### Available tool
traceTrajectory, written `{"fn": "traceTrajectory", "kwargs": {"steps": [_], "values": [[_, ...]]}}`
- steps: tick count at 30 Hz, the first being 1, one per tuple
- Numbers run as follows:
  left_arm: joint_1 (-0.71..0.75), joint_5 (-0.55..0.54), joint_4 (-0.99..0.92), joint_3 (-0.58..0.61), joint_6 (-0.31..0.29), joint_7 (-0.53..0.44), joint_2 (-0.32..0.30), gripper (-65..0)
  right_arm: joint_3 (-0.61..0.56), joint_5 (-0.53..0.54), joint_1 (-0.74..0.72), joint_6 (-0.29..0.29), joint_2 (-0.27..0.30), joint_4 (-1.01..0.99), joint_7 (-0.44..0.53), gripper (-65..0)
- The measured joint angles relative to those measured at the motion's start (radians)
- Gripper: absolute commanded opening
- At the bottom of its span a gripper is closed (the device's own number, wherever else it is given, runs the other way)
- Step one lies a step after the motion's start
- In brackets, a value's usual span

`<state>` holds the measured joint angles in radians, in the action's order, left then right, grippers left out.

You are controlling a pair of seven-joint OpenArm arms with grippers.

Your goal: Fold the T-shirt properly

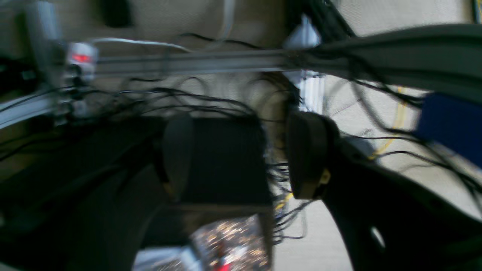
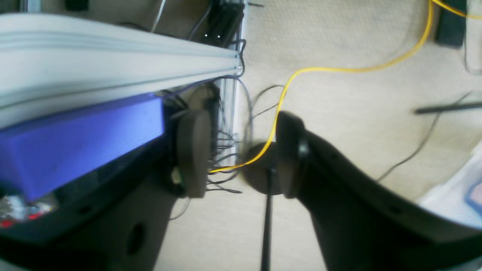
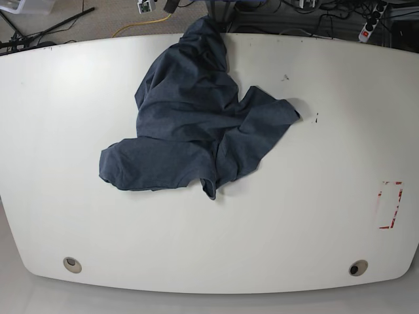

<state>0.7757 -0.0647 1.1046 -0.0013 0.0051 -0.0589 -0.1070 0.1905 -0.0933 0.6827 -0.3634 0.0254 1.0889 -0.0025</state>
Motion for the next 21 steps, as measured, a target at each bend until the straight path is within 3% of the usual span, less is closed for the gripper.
{"fn": "traceTrajectory", "kwargs": {"steps": [13,21], "values": [[0.251,0.0,0.352,-0.065,-0.002,0.012,-0.002,-29.0,0.003,0.204,0.238,0.0,0.035,0.323,-0.005,-38.2],[0.347,0.0,0.507,-0.129,0.003,0.014,-0.009,-29.0,0.035,0.211,0.37,-0.004,0.018,0.57,-0.009,-38.2]]}}
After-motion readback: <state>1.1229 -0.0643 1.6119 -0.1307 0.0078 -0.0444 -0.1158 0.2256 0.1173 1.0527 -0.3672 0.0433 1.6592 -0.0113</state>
